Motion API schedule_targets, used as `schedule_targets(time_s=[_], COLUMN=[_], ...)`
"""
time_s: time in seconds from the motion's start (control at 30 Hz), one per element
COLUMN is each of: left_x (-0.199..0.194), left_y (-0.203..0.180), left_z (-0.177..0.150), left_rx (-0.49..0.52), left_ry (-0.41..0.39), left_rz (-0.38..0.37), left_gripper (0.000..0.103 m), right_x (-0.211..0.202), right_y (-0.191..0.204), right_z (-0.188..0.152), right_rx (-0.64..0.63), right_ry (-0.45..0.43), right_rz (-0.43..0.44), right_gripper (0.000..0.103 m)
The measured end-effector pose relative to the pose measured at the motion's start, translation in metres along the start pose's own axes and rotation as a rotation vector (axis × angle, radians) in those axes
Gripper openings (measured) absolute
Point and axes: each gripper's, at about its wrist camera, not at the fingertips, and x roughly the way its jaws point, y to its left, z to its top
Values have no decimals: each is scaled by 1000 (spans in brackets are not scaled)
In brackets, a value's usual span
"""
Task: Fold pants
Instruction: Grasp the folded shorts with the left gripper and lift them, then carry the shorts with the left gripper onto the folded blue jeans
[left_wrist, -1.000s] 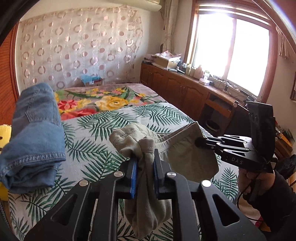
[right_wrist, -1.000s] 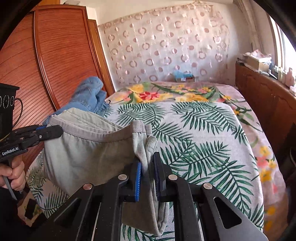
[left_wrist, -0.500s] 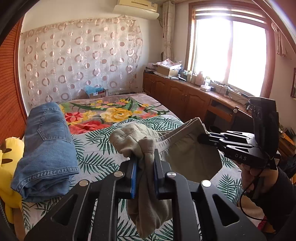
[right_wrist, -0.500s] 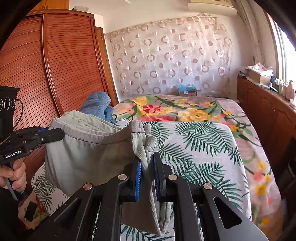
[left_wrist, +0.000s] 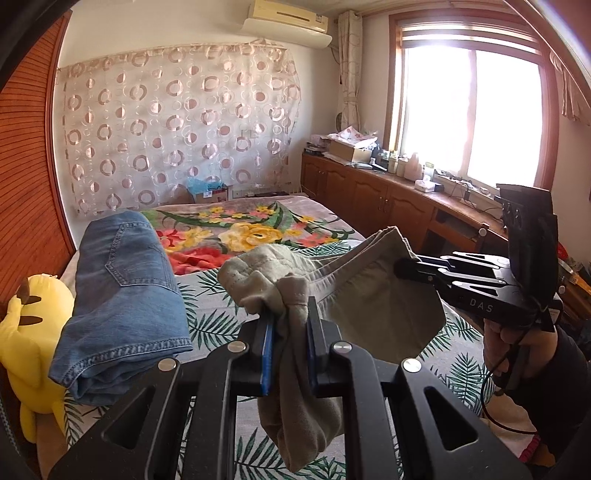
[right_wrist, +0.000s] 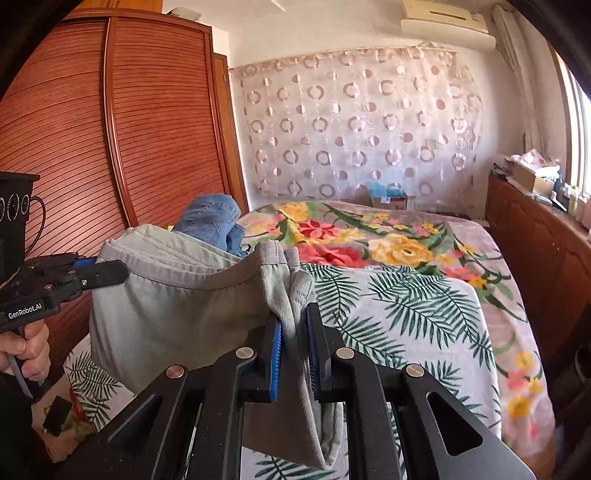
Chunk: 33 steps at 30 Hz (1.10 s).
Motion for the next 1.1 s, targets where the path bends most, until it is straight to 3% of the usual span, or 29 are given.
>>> schedule_targets(time_s=[0.6, 0.83, 1.1], left_x=[-5, 8, 26], left_y=[91, 131, 163], left_z=[4, 24, 25], left_rx=[-89, -109, -161], left_ry=[-24, -38, -54], left_rz=[107, 167, 225], left_gripper=[16, 16, 16], right_x=[121, 174, 245], right_y=[12, 4, -2], right_z=[64, 96, 130], right_rx=[-91, -150, -205], right_ry=[6, -8, -15], right_rz=[123, 155, 188], right_gripper=[12, 12, 12])
